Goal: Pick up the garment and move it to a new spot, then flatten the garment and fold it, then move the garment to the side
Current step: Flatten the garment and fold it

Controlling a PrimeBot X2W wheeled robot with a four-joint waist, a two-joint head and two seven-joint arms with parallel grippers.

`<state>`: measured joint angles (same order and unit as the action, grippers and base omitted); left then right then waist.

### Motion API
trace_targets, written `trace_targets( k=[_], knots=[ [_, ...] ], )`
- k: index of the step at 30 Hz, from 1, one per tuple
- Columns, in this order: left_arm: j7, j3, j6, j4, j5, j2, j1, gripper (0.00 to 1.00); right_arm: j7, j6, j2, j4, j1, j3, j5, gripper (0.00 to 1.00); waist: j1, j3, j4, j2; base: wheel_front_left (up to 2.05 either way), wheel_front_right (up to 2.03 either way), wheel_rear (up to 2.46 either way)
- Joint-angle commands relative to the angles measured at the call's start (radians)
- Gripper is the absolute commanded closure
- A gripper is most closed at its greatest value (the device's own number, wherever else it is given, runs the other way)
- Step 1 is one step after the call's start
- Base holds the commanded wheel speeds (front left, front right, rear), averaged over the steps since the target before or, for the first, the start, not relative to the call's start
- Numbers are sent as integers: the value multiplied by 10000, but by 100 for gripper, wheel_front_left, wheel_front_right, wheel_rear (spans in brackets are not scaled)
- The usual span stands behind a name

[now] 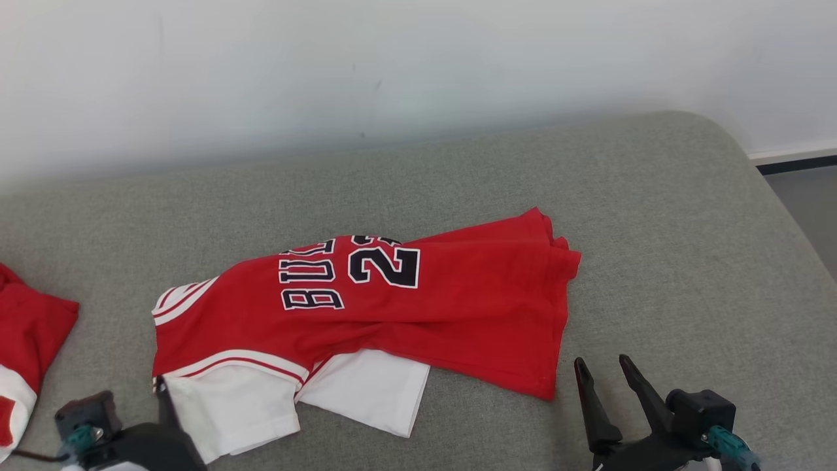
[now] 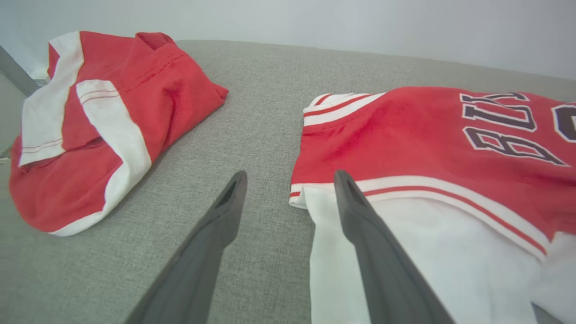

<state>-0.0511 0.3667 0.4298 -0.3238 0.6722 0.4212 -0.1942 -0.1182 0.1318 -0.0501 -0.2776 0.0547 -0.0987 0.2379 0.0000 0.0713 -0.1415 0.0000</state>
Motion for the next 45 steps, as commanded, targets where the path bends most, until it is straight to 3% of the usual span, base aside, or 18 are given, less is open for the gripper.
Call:
trace_targets(
  k=[1, 7, 13, 20, 27, 28, 29, 30, 45],
  knots=[
    [-195, -147, 3, -151, 128, -59, 181, 0, 86, -22, -6, 15, -119, 84, 25, 0, 0, -66, -28, 0, 0, 0, 0],
    [-658, -384, -251, -350, 519, -239, 874, 0, 485, -22, -5, 264, -197, 367, -15, 0, 0, -159, 78, 0, 0, 0, 0],
    [-723, -43, -774, -146, 711, -440, 1508, 0, 1362, -22, -3, 588, -380, 645, -153, 0, 0, -153, 372, 0, 0, 0, 0],
    [-491, 421, -1215, -526, 705, -688, 1133, 0, 2283, -22, -6, 691, -303, 732, -328, 0, 0, -6, 521, 0, 0, 0, 0],
    [-394, 633, -1334, -1013, 621, -822, 728, 0, 2815, -22, -5, 487, -30, 789, -608, 0, 0, 141, 459, 0, 0, 0, 0],
    [-341, 677, -1394, -1064, 635, -850, 678, 20, 2857, -22, -5, 459, 24, 785, -597, 0, 0, 157, 449, 0, 0, 0, 0],
    [-333, 706, -1405, -1094, 639, -876, 649, 66, 2908, -22, -5, 426, 73, 762, -633, 0, 0, 175, 442, 0, 0, 0, 0],
    [-327, 749, -1446, -1124, 610, -893, 631, 100, 2944, -22, -8, 389, 100, 760, -664, 0, 0, 189, 437, 0, 0, 0, 0],
    [-281, 962, -1510, -1083, 650, -962, 472, 100, 3881, -22, -6, -578, 739, 428, -635, 0, 0, 440, 729, 0, 0, 0, 0]
  ],
)
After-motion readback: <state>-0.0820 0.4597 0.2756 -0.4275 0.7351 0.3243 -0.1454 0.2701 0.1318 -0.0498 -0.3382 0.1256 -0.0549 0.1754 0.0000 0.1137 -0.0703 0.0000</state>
